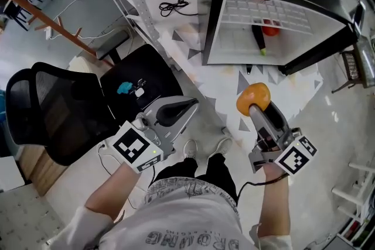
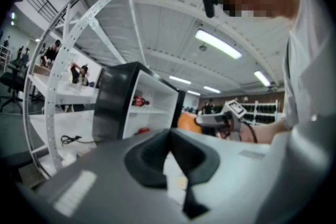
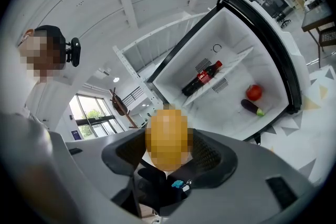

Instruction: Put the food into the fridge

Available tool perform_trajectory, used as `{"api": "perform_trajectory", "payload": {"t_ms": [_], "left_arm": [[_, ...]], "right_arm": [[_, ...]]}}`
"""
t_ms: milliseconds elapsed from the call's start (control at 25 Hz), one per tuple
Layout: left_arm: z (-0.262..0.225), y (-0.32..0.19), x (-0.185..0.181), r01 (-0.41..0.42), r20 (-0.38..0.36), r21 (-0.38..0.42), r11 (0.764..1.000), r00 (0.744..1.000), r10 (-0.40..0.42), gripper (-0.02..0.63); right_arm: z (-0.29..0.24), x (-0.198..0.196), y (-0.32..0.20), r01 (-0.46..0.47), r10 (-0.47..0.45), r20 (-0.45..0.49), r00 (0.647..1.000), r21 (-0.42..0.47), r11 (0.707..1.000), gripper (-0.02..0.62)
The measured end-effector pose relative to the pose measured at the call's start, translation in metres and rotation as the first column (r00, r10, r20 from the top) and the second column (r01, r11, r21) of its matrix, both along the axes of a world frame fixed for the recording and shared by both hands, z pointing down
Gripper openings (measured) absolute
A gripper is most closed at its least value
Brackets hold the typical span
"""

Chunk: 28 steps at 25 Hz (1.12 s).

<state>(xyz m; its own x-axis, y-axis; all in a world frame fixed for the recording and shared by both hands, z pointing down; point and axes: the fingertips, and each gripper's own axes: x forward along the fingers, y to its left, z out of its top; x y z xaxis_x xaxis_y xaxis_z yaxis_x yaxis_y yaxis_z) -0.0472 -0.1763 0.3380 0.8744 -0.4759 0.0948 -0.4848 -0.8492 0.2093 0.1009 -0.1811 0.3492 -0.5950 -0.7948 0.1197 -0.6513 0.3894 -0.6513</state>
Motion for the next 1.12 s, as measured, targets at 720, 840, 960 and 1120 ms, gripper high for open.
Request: {"api": "perform_trajectory", "payload": {"t_ms": [720, 840, 960, 1120], "left_arm": [[0.054, -0.032, 0.032, 0.193, 0.065, -0.083, 0.978, 0.980, -0.188, 0.006], [0.060, -0.036, 0.036, 0.227, 0.070, -0.093, 0.970, 0.973, -0.221, 0.006], [0.064, -0.037, 0.041, 0.258, 0.069, -0.102, 0.961, 0.965, -0.252, 0.006], [0.072, -0.038, 0.042, 0.294, 0.075, -0.113, 0.949, 0.955, -0.287, 0.006]], "right_arm": [[0.083, 0.038, -0.111, 0.179, -0.165, -0.390, 0.906, 0.001, 0.984, 0.256], [0.094, 0.041, -0.128, 0.204, -0.180, -0.453, 0.873, 0.005, 0.979, 0.256], [0.106, 0.043, -0.142, 0.243, -0.198, -0.543, 0.816, 0.011, 0.970, 0.256], [0.121, 0.042, -0.159, 0.293, -0.211, -0.653, 0.727, 0.017, 0.956, 0.256]]}}
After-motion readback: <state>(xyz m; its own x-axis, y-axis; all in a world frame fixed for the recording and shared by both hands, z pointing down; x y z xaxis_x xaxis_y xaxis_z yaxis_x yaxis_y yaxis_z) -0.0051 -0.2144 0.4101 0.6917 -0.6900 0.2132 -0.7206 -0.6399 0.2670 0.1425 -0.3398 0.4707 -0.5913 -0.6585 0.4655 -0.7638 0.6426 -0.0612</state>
